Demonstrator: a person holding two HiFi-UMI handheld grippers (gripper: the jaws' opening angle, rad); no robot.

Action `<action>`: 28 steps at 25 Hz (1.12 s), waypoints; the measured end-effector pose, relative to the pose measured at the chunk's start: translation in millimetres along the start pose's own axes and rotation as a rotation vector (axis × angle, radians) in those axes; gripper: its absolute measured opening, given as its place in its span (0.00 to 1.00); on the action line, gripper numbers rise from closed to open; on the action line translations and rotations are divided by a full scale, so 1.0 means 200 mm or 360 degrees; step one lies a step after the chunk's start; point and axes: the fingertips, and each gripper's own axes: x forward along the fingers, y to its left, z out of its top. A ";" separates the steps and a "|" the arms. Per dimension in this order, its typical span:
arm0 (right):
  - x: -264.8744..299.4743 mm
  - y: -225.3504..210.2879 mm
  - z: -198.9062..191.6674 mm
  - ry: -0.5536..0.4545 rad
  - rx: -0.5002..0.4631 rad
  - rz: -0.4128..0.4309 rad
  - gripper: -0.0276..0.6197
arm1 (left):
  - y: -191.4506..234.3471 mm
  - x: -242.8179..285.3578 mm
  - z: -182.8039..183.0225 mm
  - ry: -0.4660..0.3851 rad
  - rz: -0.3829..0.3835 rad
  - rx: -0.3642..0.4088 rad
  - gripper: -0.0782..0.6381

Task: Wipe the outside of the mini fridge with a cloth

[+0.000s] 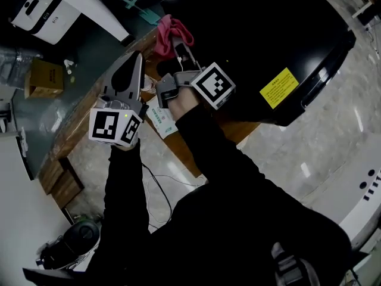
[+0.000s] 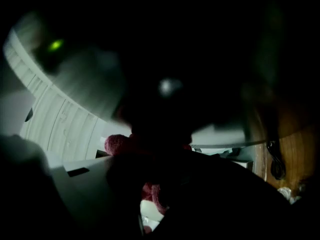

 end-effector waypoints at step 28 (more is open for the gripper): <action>-0.35 -1.48 -0.19 -0.0130 0.0311 -0.0533 0.18 | -0.19 0.27 -1.18 0.0314 -0.0318 -0.0092 0.11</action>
